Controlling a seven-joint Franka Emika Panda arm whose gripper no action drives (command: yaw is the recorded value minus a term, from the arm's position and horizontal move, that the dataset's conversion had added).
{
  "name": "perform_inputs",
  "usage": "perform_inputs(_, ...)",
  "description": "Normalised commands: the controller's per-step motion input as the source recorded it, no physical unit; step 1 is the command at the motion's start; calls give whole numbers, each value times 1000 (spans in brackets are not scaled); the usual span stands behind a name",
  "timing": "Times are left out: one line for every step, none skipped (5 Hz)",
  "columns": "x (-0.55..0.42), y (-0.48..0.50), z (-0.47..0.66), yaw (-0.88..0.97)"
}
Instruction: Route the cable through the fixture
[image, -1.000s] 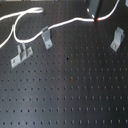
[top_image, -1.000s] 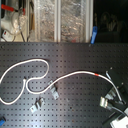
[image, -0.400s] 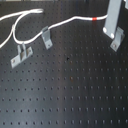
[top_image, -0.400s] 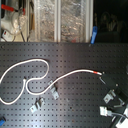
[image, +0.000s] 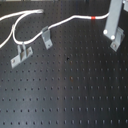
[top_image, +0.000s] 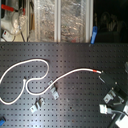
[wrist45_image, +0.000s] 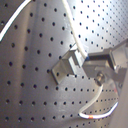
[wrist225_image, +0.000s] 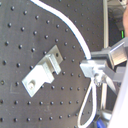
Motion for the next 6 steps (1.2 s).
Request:
perform_inputs(-329,-188,225,291)
perform_inputs(-10,10,0,0)
perform_inputs(-328,-23,89,151)
perform_inputs(-316,36,11,434)
perform_inputs(-7,9,0,0)
perform_inputs(-235,-43,81,49)
